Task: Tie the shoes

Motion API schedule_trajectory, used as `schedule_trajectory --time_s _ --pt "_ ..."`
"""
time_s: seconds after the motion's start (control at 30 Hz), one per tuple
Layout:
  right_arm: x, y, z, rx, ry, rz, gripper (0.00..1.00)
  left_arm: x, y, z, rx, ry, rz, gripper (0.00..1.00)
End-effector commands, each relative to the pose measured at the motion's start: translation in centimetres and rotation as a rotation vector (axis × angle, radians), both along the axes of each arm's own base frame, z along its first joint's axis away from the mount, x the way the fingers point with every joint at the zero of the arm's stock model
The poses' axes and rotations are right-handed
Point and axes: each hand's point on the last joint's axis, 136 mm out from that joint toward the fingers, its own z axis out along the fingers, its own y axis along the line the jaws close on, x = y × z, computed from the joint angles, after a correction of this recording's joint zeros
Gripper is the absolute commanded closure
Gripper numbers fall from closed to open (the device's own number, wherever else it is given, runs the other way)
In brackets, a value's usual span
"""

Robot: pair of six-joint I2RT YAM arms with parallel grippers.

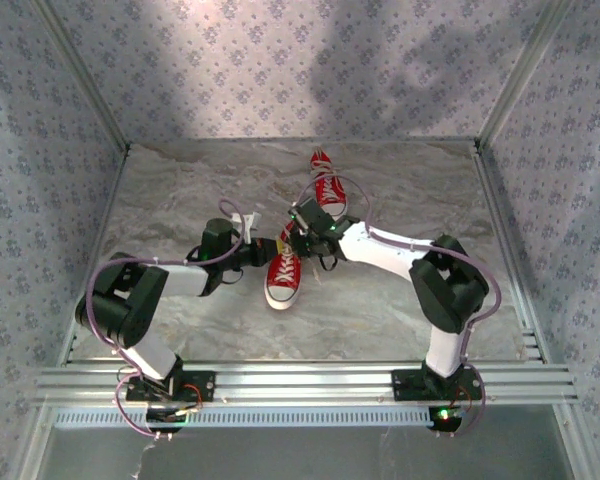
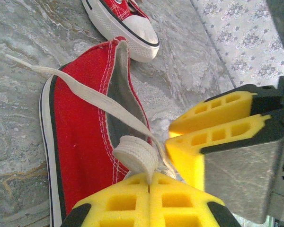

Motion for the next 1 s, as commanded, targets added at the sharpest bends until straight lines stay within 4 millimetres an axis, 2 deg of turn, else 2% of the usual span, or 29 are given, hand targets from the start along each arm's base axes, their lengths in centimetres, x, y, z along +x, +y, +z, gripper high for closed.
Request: schedule_trajectory --time_s 0.0,0.07,0.23,0.4,0.47,0.53,0.73,0.97 --pt "0.1 -0.3 3.2 0.061 -0.091 -0.035 0.71 -0.4 -0.5 1.8 -0.045 -0.067 -0.039 1.0" --pt "-0.6 -0.1 3.4 0.11 -0.088 -0.038 0.71 -0.5 -0.5 1.7 -0.048 -0.067 -0.042 1.0" --pt "-1.7 2.1 3.3 0.222 -0.02 0.008 0.74 -0.5 -0.5 1.5 -0.05 -0.061 -0.036 1.0" --pt "-1.8 3.7 2.7 0.256 0.029 0.046 0.74 -0.5 -0.4 1.4 -0.05 -0.059 -0.033 1.0" --pt "-1.8 3.7 2.0 0.246 0.044 0.043 0.74 -0.5 -0.4 1.4 -0.048 -0.059 -0.029 1.0" --pt "-1.2 4.3 2.7 0.257 0.036 0.047 0.74 -0.6 -0.3 1.4 -0.047 -0.059 -0.031 1.0" --pt "-1.0 4.8 2.2 0.263 0.046 0.056 0.72 -0.6 -0.4 1.3 -0.046 -0.06 -0.033 1.0" --pt "-0.4 4.3 1.3 0.241 0.057 0.033 0.72 -0.6 -0.3 1.3 -0.047 -0.061 -0.035 1.0"
